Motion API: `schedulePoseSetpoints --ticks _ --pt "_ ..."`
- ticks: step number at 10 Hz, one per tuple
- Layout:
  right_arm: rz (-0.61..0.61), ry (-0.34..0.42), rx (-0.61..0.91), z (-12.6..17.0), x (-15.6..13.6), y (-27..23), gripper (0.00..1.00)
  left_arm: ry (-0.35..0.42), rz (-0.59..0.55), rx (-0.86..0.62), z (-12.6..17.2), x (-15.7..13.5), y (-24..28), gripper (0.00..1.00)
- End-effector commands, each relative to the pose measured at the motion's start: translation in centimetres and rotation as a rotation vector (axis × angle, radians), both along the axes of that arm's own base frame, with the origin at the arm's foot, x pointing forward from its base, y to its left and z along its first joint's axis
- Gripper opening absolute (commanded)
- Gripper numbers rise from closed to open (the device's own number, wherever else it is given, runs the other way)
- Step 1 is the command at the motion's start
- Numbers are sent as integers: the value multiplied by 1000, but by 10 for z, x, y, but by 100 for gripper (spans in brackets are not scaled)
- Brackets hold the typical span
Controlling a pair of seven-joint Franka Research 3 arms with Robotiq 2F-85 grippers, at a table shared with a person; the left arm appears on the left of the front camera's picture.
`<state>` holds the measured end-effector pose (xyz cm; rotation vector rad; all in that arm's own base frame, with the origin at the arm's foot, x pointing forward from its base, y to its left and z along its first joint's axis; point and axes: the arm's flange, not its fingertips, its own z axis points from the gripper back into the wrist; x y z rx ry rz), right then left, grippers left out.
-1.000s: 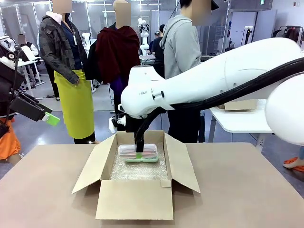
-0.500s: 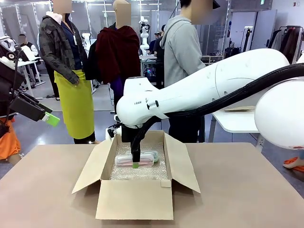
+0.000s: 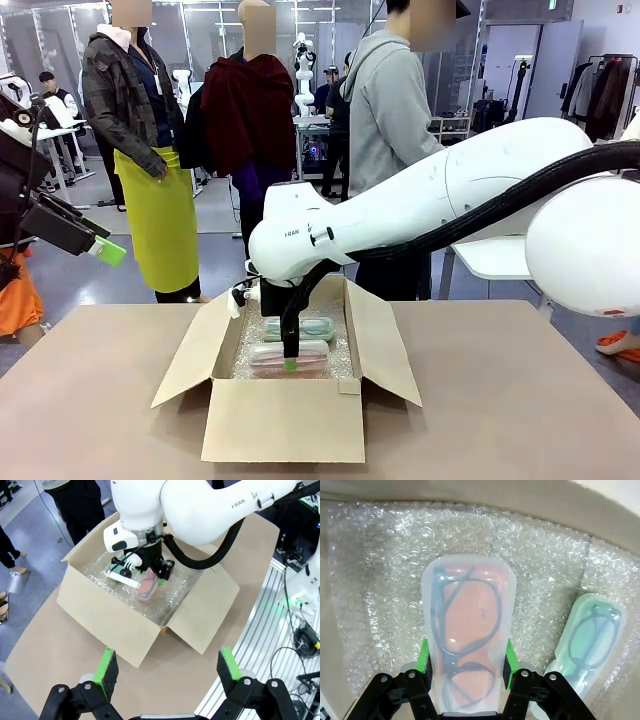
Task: Pack the glasses set securely to prepare it for shipping.
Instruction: Put the Glasses case from the right side of the table into the Package Box.
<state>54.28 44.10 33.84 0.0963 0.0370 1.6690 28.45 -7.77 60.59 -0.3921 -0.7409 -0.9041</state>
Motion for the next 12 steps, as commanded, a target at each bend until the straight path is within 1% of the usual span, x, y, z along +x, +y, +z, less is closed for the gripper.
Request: schedulePoseSetpoints --ticks 1,2,3,4,7,9,10,12 --pt "-32 7 -5 -1 -8 -2 63 -4 -5 -4 1 -1 1 100" --pt "-28 12 -9 -3 -8 -1 63 -4 -5 -4 1 -1 1 100" --pt "-29 12 -5 -5 -8 -1 89 -4 -5 -4 1 -1 1 100" --pt "-27 2 -1 0 -7 -1 100 -4 -5 -4 1 -1 1 100" --pt "-37 -9 0 5 -7 -2 100 -4 -5 -4 1 -1 1 100" --pt "-29 -33 -9 11 -7 -5 100 -4 -5 -4 1 -1 1 100" --pt "-6 -5 4 3 1 0 100 -4 -5 -4 1 -1 1 100" --pt "-6 -5 4 3 1 0 100 -4 -5 -4 1 -1 1 100"
